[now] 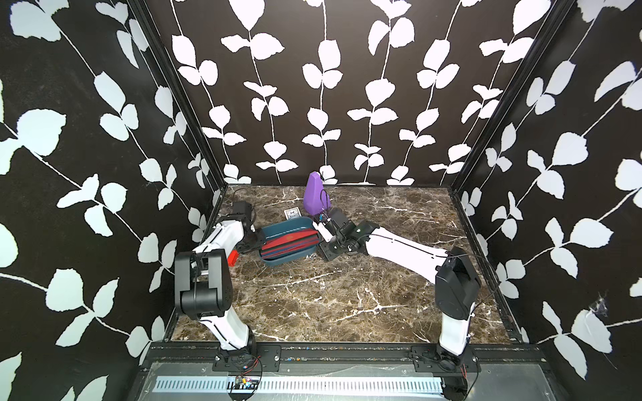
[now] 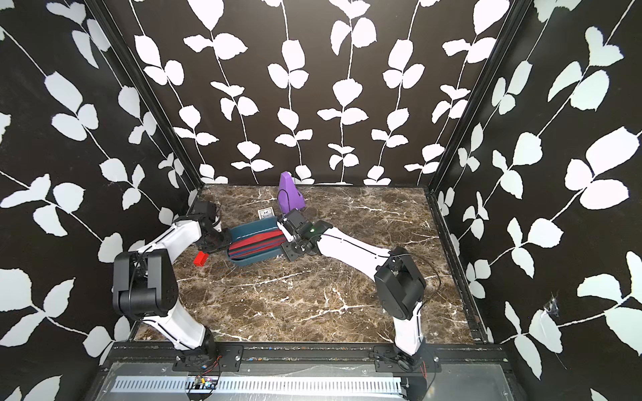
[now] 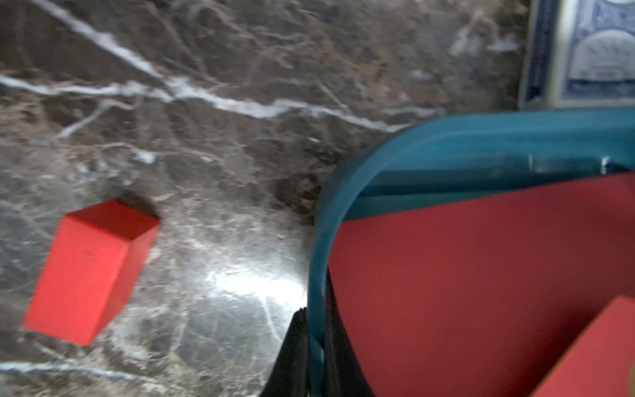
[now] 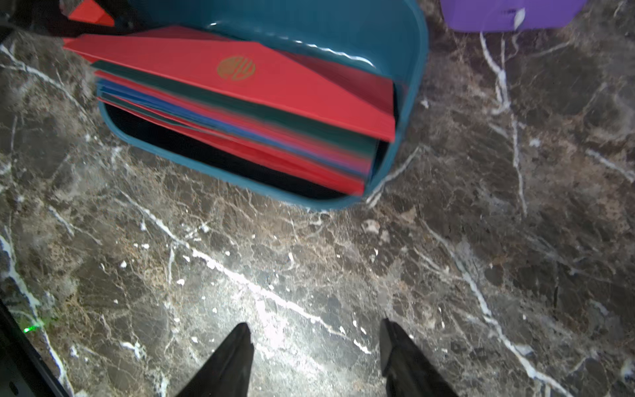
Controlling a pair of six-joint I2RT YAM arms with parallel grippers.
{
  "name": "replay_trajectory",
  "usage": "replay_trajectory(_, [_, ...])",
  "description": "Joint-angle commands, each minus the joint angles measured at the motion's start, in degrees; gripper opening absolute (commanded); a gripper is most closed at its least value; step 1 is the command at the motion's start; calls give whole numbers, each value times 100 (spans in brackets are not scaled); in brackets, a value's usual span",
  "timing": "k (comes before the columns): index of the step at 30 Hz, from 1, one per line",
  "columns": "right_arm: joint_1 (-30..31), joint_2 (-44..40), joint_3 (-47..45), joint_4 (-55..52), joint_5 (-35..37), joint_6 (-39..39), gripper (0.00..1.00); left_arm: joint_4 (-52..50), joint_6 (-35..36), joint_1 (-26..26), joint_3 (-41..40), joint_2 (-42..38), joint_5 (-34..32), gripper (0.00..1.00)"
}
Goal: Put the sealed envelopes into the storage box
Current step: Pick up the storage box at the center of the board, then place the storage box at the center of the board.
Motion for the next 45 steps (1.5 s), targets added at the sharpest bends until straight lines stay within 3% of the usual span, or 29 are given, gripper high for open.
replay_trajectory(1, [-33,-413,-181,31,131,31,61,-32,-154,-432,-324,-521,333,11])
replay_trajectory(7, [-147,-787,-379,-289,370,133,61,-91,-589,-1148,-584,-950,380,9])
replay_trajectory(13, [-169,-1401,-1113,-226,23,98,61,-134,-1112,-1827,-592,-1064,303,13])
replay_trajectory(18, [-166,-1820,-1844,-181,-6,164,60,-218,-1192,-2225,-491,-862,147,23])
replay_trajectory(22, [-212,-2040,-2061,-208,155,234,60,-678,-878,-2242,-182,-850,-317,43])
replay_trajectory(26, [-434,-2179,-2112,-312,236,329,60,-1306,-482,-2250,484,-958,-638,46])
replay_trajectory(30, [-736,-2260,-2151,-379,204,328,60,-1682,-216,-2566,979,-1132,-557,41])
replay_trajectory(38, [-1395,-2383,-2251,-473,13,228,59,-1933,-50,-3866,1100,-1041,351,17])
replay_trajectory(42, [-1596,-2470,-2235,-558,-24,181,58,-1480,-259,-3981,825,-1023,859,11])
replay_trajectory(45, [-1642,-2512,-2235,-571,-44,167,58,-1425,-232,-3982,710,-905,760,11])
